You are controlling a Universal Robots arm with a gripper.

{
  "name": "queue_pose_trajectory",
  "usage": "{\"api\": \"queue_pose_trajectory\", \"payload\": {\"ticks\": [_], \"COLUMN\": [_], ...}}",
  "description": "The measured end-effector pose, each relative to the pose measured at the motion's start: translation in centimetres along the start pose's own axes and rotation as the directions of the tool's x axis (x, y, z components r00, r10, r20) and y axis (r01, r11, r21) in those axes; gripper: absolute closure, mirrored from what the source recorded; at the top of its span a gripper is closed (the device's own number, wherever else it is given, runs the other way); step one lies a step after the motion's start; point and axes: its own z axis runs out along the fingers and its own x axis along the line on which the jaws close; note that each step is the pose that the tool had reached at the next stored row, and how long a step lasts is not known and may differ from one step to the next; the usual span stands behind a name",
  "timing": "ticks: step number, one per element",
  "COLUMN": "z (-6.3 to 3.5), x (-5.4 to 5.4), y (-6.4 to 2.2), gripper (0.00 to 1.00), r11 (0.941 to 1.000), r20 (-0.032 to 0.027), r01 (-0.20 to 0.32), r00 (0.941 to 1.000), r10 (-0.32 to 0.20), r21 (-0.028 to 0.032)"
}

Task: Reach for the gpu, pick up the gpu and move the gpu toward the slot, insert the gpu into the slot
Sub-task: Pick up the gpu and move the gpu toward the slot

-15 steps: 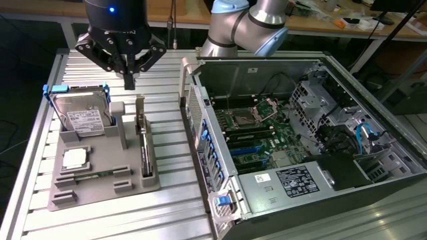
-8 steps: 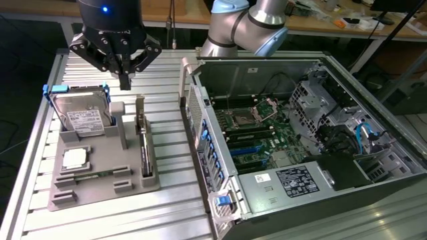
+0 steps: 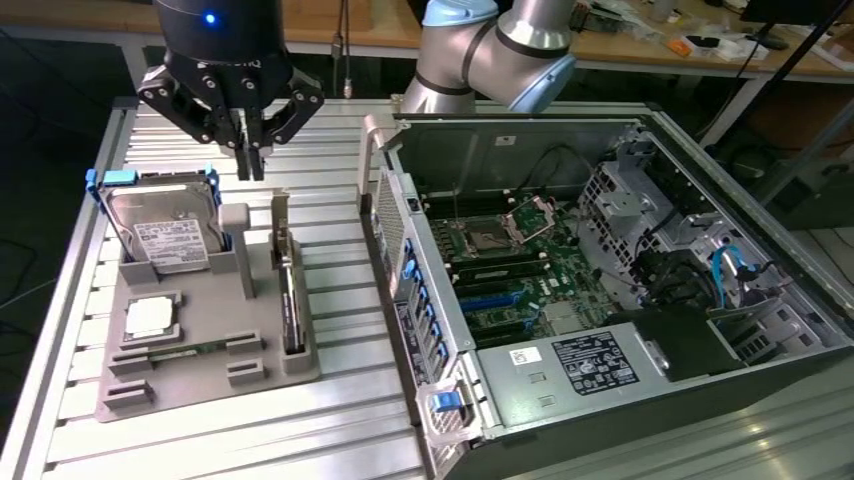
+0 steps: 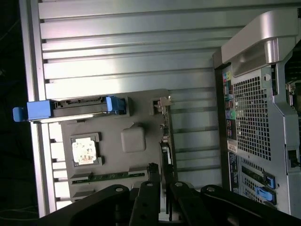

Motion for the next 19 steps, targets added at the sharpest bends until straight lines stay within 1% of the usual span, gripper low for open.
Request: {"api": "queue_pose_trajectory", "payload": {"ticks": [5,7,8,9,10,11,12,13,14,15,16,17,18,19], "z": [0.00,0.00,0.00,0.00,0.01,0.02,0.04,0.07,0.11,0.17,0.22,0.29,0.39,0.46], "x": [0.01,0.01,0.00,0.00,0.00,0.00,0.00,0.00,0.01,0.01,0.01,-0.01,-0.10,-0.22], "y": [0.02,0.01,0.02,0.01,0.01,0.02,0.01,0.01,0.01,0.00,0.00,0.00,0.01,0.01], "gripper": [0.81,0.69,0.69,0.64,0.57,0.51,0.51,0.45,0.45,0.39,0.39,0.39,0.39,0.39], "r11": [1.0000,1.0000,1.0000,1.0000,1.0000,0.9999,0.9996,0.9991,0.9982,0.9968,0.9955,0.9941,0.9928,0.9923], "r20": [-0.0001,-0.0001,-0.0001,-0.0001,0.0001,-0.0001,-0.0009,-0.0026,-0.0041,-0.0059,-0.0075,-0.0102,-0.0169,-0.0229], "r01": [0.001,0.001,0.001,0.001,0.002,0.011,0.025,0.041,0.056,0.076,0.091,0.104,0.115,0.119], "r00": [1.0000,1.0000,1.0000,1.0000,1.0000,0.9999,0.9997,0.9992,0.9984,0.9971,0.9958,0.9945,0.9933,0.9927], "r10": [-0.001,-0.001,-0.001,-0.001,-0.002,-0.011,-0.025,-0.041,-0.056,-0.075,-0.091,-0.104,-0.114,-0.119], "r21": [0.0001,0.0001,0.0000,0.0001,0.0019,0.0074,0.0119,0.0157,0.0198,0.0241,0.0276,0.0303,0.0330,0.0340]}}
